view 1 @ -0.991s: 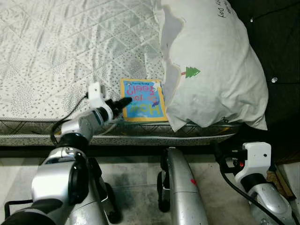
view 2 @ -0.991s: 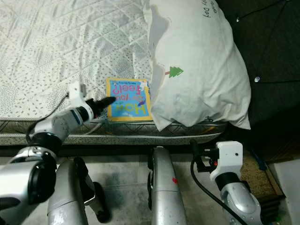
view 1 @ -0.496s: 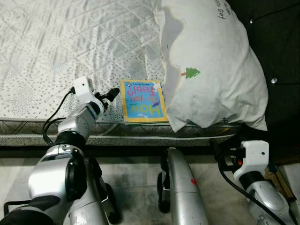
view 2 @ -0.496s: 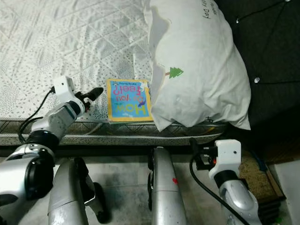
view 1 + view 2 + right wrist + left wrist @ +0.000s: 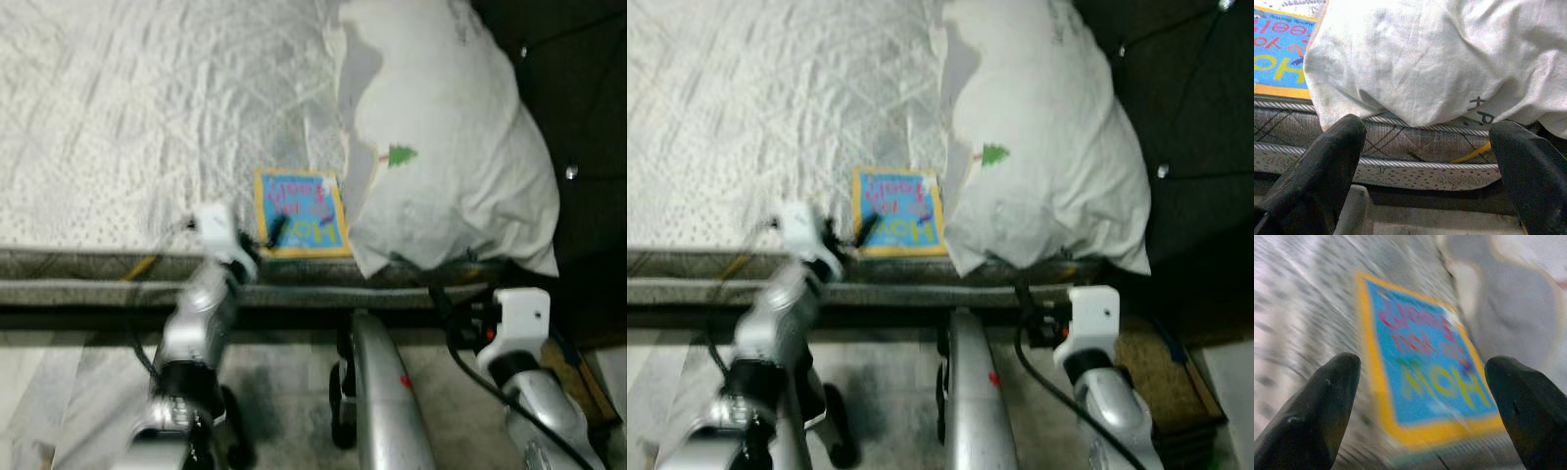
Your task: Clean up the room
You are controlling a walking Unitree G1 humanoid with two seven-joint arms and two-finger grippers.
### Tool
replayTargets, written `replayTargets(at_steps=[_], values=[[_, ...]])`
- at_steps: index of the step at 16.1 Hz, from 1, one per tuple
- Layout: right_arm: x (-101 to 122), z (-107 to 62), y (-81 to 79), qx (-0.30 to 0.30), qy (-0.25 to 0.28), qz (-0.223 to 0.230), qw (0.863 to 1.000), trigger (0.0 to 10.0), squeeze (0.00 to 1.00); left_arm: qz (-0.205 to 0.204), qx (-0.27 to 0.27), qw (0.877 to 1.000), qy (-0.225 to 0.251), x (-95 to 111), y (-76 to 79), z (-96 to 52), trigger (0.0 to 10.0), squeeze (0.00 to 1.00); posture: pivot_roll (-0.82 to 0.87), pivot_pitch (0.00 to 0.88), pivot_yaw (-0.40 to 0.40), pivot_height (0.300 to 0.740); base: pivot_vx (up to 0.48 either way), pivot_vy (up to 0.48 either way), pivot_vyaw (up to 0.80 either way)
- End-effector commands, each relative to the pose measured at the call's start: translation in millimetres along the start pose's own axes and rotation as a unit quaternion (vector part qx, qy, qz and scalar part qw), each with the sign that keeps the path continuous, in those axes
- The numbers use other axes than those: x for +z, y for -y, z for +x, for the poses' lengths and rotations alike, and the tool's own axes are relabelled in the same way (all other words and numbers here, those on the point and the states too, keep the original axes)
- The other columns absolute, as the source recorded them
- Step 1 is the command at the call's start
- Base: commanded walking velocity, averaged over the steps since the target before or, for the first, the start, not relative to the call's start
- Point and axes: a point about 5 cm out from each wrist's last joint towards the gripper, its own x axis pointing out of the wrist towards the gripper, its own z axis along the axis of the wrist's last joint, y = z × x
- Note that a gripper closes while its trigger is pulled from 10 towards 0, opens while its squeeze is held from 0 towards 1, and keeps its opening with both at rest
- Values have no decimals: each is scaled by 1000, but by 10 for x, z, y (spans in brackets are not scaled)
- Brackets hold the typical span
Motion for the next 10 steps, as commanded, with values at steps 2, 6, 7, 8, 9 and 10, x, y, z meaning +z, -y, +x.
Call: replayTargets(at_steps=[2,6,7,8,9,10], values=[[-75,-24,23,-5,-13,0,1000,10000,0,23,-63,998,-20,-121,299,-63,10000,1000,-167,227,-86,552,0,0,0],[-75,-18,17,-7,-11,2,1000,10000,0,26,-100,991,-80,-331,534,-79,10000,1000,-170,229,-84,552,0,0,0],[-74,-18,16,-7,-10,1,1000,10000,0,11,-92,990,-108,-424,532,-73,10000,1000,-172,229,-83,552,0,0,0],[-74,-19,15,-7,-10,1,1000,10000,0,8,-87,988,-127,-490,522,-70,10000,843,-178,231,-85,552,0,0,0],[-73,-23,17,-7,-10,1,1000,10000,0,-13,-74,987,-146,-543,503,-63,10000,141,-183,232,-85,552,0,0,0],[-73,-25,18,-7,-10,0,1000,10000,0,-21,-64,986,-154,-564,489,-56,10000,0,-183,232,-85,552,0,0,0]])
